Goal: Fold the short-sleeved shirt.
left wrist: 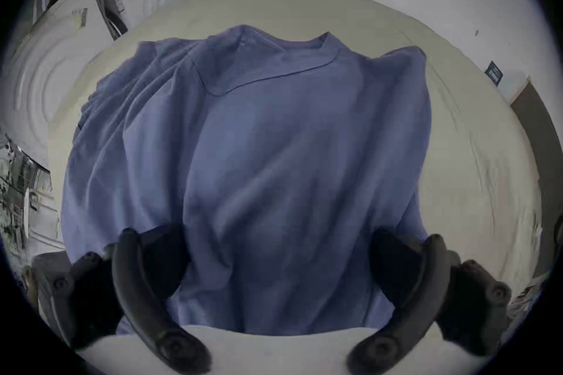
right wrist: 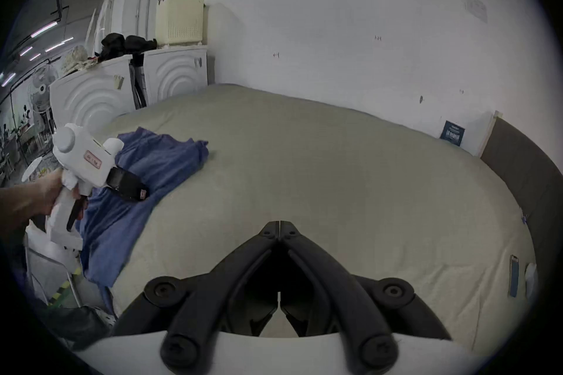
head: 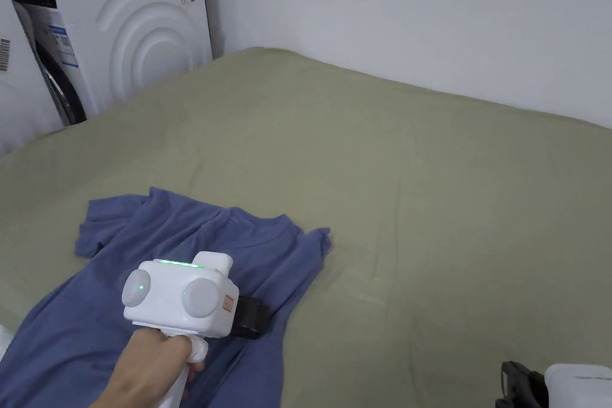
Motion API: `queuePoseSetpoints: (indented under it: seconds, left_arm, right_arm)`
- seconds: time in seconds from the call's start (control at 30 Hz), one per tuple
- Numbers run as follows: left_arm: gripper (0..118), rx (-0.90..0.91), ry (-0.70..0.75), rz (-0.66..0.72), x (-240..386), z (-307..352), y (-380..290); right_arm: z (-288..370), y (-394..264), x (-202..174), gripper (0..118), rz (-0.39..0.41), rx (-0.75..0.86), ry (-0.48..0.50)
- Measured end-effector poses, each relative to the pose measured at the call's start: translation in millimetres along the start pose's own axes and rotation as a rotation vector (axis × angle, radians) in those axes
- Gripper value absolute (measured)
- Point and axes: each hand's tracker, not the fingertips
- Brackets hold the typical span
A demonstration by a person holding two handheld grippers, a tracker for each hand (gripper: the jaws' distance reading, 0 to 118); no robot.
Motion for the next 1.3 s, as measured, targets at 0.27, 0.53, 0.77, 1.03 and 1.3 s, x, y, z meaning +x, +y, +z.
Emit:
queuePoseSetpoints:
  seconds: [0.27,0.53,0.77,1.03,1.3]
  left_arm:
    - [4,0.112,0.040,0.024,-0.2,64.8,-3.9]
    - [4,0.296,-0.053,-0.189,102.0,177.2,13.8]
    - [4,0.325,-0.301,-0.333,257.4,210.2,27.7]
    - [4,0.255,-0.557,-0.467,437.9,193.5,0.9]
    - [16,0.054,-0.521,-0.550,502.5,95.1,-48.6]
  right_arm:
    - [68.4,-12.0,47.9,0,-0.032,0.027,-0.090]
    - [143.2,-25.7,112.2,0,-0.076,0.077,-0.225]
    - [192.8,-42.7,156.9,0,-0.139,0.098,-0.330]
    - [204.9,-64.3,200.1,0,-0.200,0.063,-0.431]
    - [184.5,-84.1,221.3,0,-0.249,-0.017,-0.466]
